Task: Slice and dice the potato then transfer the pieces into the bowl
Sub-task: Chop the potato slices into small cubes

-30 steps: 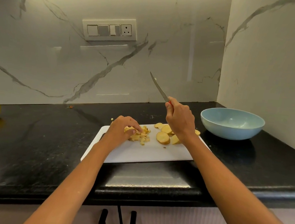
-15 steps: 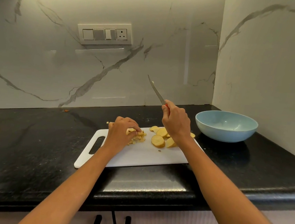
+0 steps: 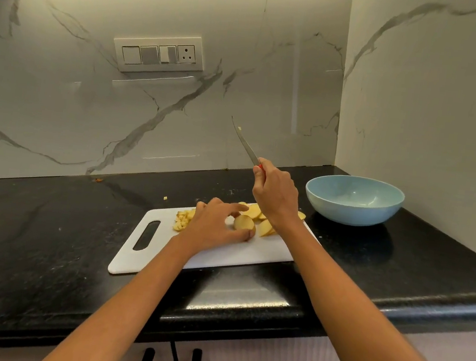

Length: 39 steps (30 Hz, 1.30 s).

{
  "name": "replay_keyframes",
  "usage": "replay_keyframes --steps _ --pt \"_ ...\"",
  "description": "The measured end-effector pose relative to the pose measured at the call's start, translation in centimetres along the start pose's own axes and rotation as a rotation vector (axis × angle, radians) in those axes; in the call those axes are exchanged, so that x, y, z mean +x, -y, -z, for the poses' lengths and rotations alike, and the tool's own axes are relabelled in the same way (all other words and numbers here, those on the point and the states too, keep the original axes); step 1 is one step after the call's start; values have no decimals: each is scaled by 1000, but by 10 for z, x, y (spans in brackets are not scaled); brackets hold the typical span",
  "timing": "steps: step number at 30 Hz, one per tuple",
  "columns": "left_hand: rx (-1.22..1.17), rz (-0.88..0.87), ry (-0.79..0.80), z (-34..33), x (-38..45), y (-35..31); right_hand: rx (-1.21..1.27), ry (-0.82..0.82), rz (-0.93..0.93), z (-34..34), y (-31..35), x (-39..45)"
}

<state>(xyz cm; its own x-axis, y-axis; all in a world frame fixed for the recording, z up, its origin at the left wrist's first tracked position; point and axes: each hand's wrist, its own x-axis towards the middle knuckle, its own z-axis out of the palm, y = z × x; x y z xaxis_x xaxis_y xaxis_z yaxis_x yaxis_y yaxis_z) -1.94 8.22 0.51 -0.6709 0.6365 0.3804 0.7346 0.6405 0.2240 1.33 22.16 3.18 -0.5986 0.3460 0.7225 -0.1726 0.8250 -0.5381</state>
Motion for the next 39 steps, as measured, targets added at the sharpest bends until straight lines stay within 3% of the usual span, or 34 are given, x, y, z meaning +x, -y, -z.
replay_keyframes --steps 7,18,31,39 --pt "-359 -27 -201 17 -19 1 -3 12 -16 2 1 -2" --pt "-399 59 15 17 -52 9 -8 53 -63 12 4 -15" --pt "-424 212 -70 8 -57 1 -183 376 -186 31 29 -64" --pt "-490 269 -87 10 -61 -5 -378 470 -119 48 54 -102"
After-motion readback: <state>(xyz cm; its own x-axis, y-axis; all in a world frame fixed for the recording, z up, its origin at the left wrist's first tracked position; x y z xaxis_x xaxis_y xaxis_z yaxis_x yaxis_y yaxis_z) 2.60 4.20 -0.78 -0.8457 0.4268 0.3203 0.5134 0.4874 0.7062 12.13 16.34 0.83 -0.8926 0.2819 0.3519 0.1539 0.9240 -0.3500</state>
